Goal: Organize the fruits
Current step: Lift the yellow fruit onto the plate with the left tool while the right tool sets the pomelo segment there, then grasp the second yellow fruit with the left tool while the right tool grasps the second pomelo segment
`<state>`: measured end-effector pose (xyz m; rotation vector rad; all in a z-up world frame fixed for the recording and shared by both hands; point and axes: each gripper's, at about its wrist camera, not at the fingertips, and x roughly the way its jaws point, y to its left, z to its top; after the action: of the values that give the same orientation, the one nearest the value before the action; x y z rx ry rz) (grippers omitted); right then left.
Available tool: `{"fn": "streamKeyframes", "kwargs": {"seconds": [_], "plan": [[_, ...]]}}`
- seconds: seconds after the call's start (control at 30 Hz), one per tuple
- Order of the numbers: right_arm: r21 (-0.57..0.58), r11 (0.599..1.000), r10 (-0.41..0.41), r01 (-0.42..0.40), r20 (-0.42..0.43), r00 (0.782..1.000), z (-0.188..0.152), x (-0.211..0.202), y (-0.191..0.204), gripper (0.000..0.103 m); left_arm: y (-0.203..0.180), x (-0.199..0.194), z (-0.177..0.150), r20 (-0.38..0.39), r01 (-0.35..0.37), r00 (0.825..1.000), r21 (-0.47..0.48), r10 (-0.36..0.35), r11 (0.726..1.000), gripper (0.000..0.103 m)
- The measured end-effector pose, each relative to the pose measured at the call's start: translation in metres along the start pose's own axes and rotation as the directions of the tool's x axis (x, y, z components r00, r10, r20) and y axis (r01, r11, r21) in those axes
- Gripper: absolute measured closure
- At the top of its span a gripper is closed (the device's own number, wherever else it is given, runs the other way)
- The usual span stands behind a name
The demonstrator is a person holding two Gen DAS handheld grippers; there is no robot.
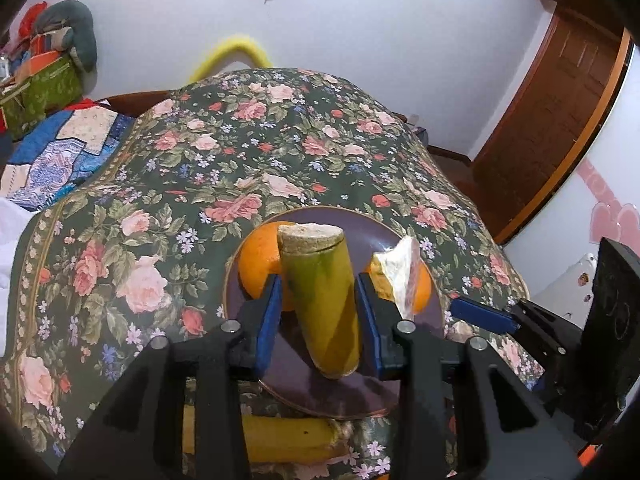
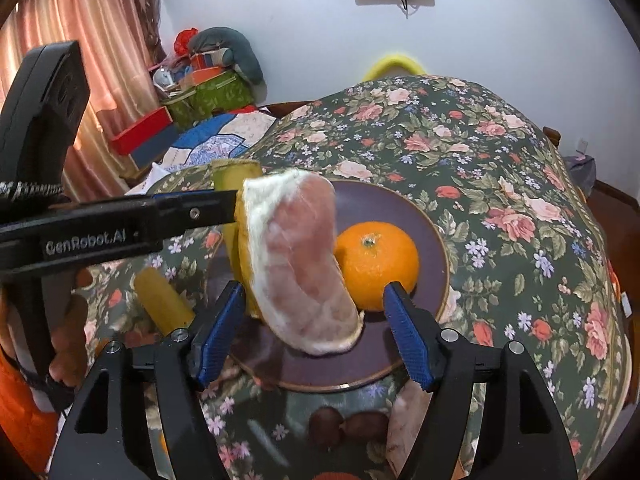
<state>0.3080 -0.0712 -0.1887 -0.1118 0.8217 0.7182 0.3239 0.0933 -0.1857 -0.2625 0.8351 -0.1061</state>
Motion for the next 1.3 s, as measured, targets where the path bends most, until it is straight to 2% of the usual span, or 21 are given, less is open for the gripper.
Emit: {"fn": "streamKeyframes", "kwargs": {"seconds": [0.1, 0.57, 0.97, 1.2, 1.23, 1.3], "plan": [[0.009, 1.000, -0.006, 0.006, -0.002, 1.000, -0.004, -0.004, -0.005, 0.035, 0.002, -0.003, -0.001, 0.002, 0.022, 1.000, -0.019, -0.022, 1.000, 0.067], [0.037, 0.998, -0.048, 0.047, 0.032, 0.998, -0.007, -0.034, -0.008, 0.035, -0.013, -0.038, -0.018, 0.027, -0.032, 0.999, 0.034, 0.032, 0.999, 0.065], [0.042, 0.994, -0.101, 0.099, 0.050, 0.994, -0.019, -0.063, -0.013, 0.035, 0.006, -0.057, -0.050, -0.017, -0.086, 0.996, -0.007, 0.086, 0.996, 0.065], [0.055, 0.988, -0.148, 0.146, 0.021, 0.989, -0.037, -0.071, -0.023, 0.035, -0.001, -0.055, -0.075, -0.054, -0.102, 0.993, -0.012, 0.102, 0.995, 0.044], [0.054, 0.987, -0.153, 0.152, 0.018, 0.988, -0.039, -0.072, -0.023, 0.035, -0.004, -0.054, -0.080, -0.061, -0.108, 0.992, -0.011, 0.107, 0.994, 0.038], [0.051, 0.985, -0.168, 0.168, 0.004, 0.986, -0.046, -0.073, -0.026, 0.035, -0.006, -0.052, -0.085, -0.063, -0.119, 0.991, -0.005, 0.119, 0.993, 0.034]]}}
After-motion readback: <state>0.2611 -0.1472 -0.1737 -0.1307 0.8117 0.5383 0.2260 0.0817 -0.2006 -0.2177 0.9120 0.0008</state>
